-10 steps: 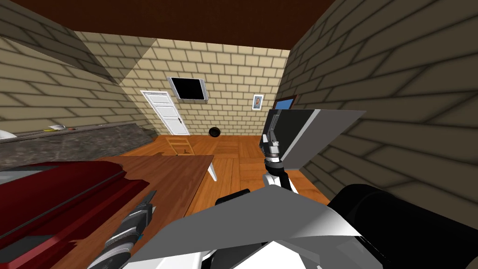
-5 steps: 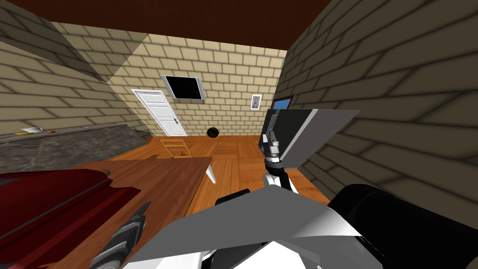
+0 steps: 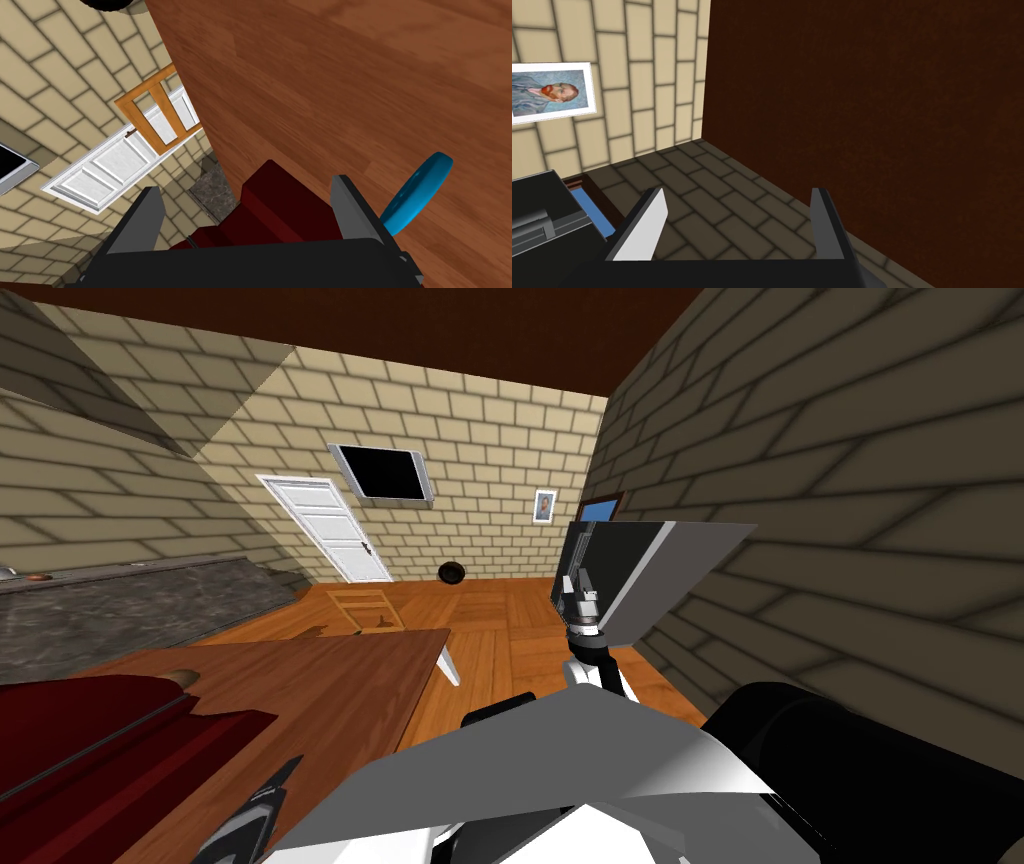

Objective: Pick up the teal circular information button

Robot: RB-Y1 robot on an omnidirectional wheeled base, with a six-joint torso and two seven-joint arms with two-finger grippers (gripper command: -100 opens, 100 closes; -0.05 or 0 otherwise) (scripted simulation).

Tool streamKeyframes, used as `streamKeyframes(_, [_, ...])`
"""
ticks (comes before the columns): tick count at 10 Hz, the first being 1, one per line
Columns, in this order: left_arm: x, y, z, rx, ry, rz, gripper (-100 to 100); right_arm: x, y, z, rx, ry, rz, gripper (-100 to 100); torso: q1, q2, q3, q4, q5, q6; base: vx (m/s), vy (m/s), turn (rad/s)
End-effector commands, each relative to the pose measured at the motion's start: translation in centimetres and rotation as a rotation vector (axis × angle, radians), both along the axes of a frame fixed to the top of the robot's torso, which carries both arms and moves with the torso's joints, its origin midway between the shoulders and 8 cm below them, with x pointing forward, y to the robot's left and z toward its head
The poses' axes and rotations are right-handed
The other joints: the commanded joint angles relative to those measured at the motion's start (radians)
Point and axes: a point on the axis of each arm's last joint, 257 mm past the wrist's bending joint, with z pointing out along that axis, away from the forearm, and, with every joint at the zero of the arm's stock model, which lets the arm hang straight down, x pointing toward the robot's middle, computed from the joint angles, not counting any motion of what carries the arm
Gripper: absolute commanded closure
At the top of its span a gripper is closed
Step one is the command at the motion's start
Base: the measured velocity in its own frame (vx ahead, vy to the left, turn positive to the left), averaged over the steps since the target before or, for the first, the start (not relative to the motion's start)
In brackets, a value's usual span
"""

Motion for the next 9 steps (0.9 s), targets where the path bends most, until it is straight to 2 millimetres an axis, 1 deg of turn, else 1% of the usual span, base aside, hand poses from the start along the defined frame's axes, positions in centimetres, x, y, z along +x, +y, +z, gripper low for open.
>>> streamKeyframes(1, [-2.2,0.7,-1.5,-0.012,0.078,0.02,-100,0.0,0.0,0.0,0.0,0.0,0.0,0,0.0,0.0,0.0,0.0,0.0,0.0,0.049,0.009,-0.073])
streamKeyframes(2, [-2.5,0.7,-1.8,-0.016,0.092,0.024,-100,0.0,0.0,0.0,0.0,0.0,0.0,0,0.0,0.0,0.0,0.0,0.0,0.0,0.036,0.011,-0.056])
streamKeyframes(3, [-4.1,1.2,-2.7,-0.025,0.146,0.036,-100,0.0,0.0,0.0,0.0,0.0,0.0,0,0.0,0.0,0.0,0.0,0.0,0.0,0.037,0.014,-0.087])
streamKeyframes(4, [-4.4,1.2,-2.9,-0.029,0.161,0.041,-100,0.0,0.0,0.0,0.0,0.0,0.0,0,0.0,0.0,0.0,0.0,0.0,0.0,0.033,0.013,-0.044])
streamKeyframes(5, [-5.9,1.7,-3.7,-0.037,0.208,0.049,-100,0.0,0.0,0.0,0.0,0.0,0.0,0,0.0,0.001,0.0,0.0,0.0,0.0,0.037,0.016,-0.086])
streamKeyframes(6, [-6.3,1.7,-4.0,-0.043,0.226,0.055,-100,0.0,0.0,0.0,0.0,0.0,0.0,0,0.001,0.0,0.0,0.0,0.0,0.0,0.027,0.022,-0.042])
streamKeyframes(7, [-7.8,2.1,-4.7,-0.054,0.278,0.063,-100,0.0,0.0,0.0,0.0,0.0,0.0,0,0.001,0.001,0.0,0.0,0.0,0.0,0.031,0.026,-0.066])
streamKeyframes(8, [-8.0,2.0,-4.9,-0.057,0.288,0.066,-100,0.0,0.0,0.0,0.0,0.0,0.0,0,0.001,0.001,0.0,0.0,0.0,0.0,0.022,0.021,-0.043])
streamKeyframes(9, [-9.6,2.3,-5.6,-0.071,0.345,0.075,-100,0.0,0.0,0.0,0.0,0.0,0.0,0,0.001,0.001,0.001,0.0,0.0,0.0,0.018,0.023,-0.082])
